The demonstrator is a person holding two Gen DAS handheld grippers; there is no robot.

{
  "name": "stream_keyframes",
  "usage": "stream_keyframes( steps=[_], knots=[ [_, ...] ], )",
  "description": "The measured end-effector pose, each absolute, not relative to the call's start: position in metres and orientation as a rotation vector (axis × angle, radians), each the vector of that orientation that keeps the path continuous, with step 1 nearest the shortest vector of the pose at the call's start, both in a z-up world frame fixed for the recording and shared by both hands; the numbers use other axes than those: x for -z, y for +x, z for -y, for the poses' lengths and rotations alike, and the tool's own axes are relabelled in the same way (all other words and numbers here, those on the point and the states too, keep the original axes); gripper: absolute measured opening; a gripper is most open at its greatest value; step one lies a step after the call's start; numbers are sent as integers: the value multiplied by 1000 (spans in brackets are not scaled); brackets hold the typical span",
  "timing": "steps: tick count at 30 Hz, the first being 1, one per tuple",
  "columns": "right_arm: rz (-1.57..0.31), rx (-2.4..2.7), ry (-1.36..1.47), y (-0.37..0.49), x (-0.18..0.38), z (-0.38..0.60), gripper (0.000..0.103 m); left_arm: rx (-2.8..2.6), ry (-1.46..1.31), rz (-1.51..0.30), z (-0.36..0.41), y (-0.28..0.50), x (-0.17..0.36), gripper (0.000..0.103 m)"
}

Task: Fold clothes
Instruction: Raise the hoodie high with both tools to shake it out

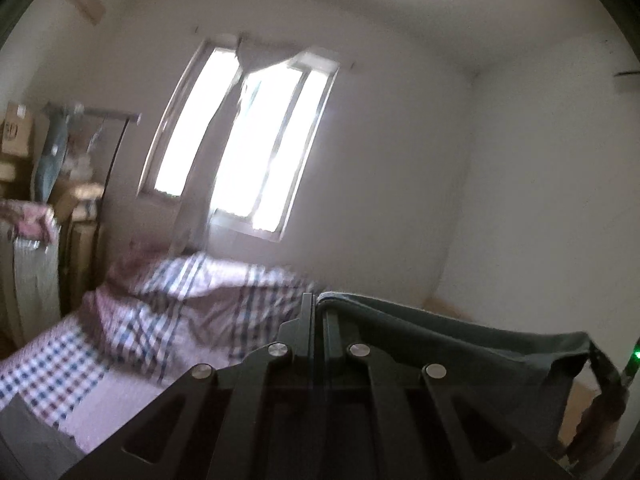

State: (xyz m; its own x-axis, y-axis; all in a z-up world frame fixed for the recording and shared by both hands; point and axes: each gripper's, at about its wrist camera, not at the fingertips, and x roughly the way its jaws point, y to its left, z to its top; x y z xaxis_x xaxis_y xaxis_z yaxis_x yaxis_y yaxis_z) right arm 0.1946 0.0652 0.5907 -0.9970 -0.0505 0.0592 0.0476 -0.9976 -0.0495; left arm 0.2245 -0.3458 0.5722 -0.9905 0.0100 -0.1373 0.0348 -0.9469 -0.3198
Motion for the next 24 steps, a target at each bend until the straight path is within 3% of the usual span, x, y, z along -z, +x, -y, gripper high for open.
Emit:
stream_keyframes(
  steps=[6, 14, 24],
  knots=[
    [-115, 3104, 144, 71, -525, -42, 1, 2966, 500, -645, 372, 101, -485, 1],
    [-165, 3129, 403, -80, -453, -41, 1, 2836, 675, -762, 388, -53, -398, 1],
    [-240, 3017, 883, -244, -286, -53, 1, 2663, 962, -667, 392, -194, -237, 1]
  ],
)
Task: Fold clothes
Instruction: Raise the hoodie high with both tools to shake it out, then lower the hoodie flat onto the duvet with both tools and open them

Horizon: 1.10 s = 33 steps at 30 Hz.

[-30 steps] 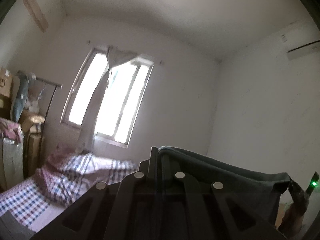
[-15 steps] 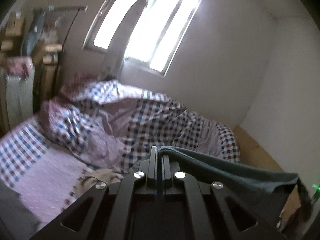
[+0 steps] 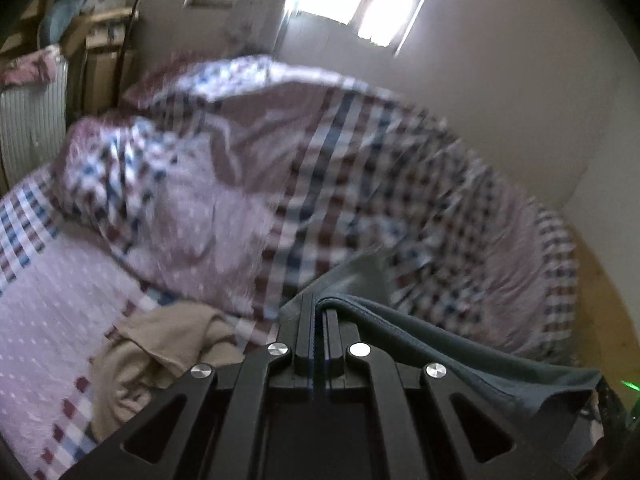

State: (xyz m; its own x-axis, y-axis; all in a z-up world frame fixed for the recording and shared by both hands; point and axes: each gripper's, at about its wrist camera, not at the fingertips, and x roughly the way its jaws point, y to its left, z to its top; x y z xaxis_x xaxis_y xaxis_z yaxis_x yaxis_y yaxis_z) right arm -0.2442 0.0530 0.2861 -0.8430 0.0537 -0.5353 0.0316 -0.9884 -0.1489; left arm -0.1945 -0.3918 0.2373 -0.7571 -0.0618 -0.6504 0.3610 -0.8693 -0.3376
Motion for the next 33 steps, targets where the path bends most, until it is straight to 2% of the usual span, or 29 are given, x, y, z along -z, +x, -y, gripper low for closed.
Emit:
stream_keyframes(
  steps=[6, 11, 14, 15, 16, 17, 18, 24, 26, 27, 30, 32, 33],
  knots=[
    [323, -2909, -1137, -308, -182, -46, 1, 2570, 1127, -581, 392, -245, -153, 1],
    [407, -2853, -1283, -334, -125, -41, 3, 2547, 1192, -580, 395, -260, -107, 2],
    [486, -2785, -1321, -338, -107, -43, 27, 2557, 1204, -592, 397, -259, -100, 9],
    [476, -2779, -1314, -336, -108, -47, 38, 2566, 1202, -599, 399, -257, -101, 19],
    [462, -2778, -1309, -334, -111, -52, 43, 2575, 1193, -598, 400, -253, -103, 28],
    [446, -2783, -1297, -330, -117, -58, 47, 2590, 1171, -586, 402, -247, -107, 54],
    [434, -2791, -1288, -324, -125, -61, 48, 2606, 1153, -575, 403, -241, -113, 71],
    [276, -2976, -1253, -264, -173, -71, 52, 2759, 1057, -513, 401, -175, -150, 74],
    [208, -3033, -1216, -231, -193, -76, 58, 2812, 1016, -509, 395, -145, -161, 74],
    [147, -3059, -1195, -211, -202, -81, 63, 2846, 995, -530, 391, -129, -167, 74],
    [-61, -3118, -1140, -153, -224, -107, 68, 2961, 928, -648, 379, -81, -184, 76],
    [-167, -3115, -1107, -114, -232, -133, 69, 3036, 894, -760, 369, -50, -193, 85],
    [-221, -3108, -1085, -92, -235, -147, 70, 3063, 892, -808, 362, -36, -196, 85]
  ],
)
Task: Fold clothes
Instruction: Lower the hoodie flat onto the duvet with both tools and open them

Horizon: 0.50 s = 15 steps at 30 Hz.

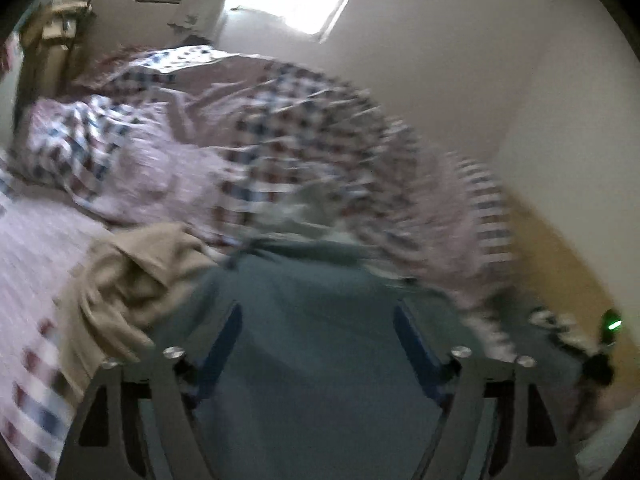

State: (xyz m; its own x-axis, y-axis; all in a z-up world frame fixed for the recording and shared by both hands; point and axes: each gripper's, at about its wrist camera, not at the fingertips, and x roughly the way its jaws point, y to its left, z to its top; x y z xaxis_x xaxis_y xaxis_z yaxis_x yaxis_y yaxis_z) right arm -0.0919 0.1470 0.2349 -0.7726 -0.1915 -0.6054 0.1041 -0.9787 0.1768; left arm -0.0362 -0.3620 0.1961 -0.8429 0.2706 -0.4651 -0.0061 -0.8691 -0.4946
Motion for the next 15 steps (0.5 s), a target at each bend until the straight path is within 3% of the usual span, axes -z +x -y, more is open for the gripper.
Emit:
stream_keyframes(
  steps=[5, 12, 14, 15],
  knots=[
    [399, 2810, 1041, -15, -214, -195, 71, -2611, -857, 798, 312, 16, -191, 86],
    [689, 2638, 1213, 29, -139, -219, 67, -2421, -998, 801, 232, 62, -153, 86],
    [721, 2588, 1239, 34, -123, -217, 60, -2399, -1015, 775, 215, 63, -141, 86],
    [715, 2573, 1256, 35, -118, -217, 49, -2387, -1023, 761, 206, 64, -135, 86]
  ],
)
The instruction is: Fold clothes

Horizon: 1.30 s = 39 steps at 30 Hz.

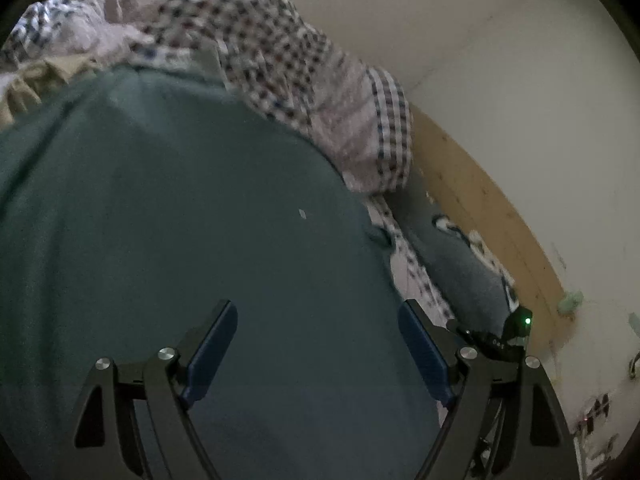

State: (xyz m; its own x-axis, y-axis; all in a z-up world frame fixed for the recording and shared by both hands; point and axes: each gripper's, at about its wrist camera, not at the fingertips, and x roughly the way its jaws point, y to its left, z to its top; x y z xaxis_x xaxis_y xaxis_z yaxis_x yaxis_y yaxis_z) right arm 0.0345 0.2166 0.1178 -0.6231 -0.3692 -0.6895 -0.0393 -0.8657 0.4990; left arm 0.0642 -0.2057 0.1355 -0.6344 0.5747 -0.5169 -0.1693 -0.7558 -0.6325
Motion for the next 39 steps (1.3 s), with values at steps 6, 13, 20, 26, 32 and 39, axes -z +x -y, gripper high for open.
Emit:
stream_keyframes(
  steps=[6, 13, 20, 26, 32, 39],
  knots=[
    [692, 2508, 1381, 32, -90, -210, 32, -2367, -1001, 646, 171, 62, -110, 86],
    [488, 2561, 1469, 26, -84, -191, 6, -2344, -1055, 594, 152, 55, -90, 86],
    [565, 2854, 1328, 42, -120, -237, 0, -2350, -1078, 570, 149, 55, -79, 86],
    [785, 2695, 1279, 49, -115, -250, 5, -2352, -1074, 528, 143, 53, -77, 86],
    [919, 2400, 1356, 42, -80, -222, 41, -2356, -1071, 520, 140, 52, -77, 86],
    [934, 2386, 1403, 36, -74, -217, 47, -2357, -1068, 520, 141, 53, -76, 86]
  ],
)
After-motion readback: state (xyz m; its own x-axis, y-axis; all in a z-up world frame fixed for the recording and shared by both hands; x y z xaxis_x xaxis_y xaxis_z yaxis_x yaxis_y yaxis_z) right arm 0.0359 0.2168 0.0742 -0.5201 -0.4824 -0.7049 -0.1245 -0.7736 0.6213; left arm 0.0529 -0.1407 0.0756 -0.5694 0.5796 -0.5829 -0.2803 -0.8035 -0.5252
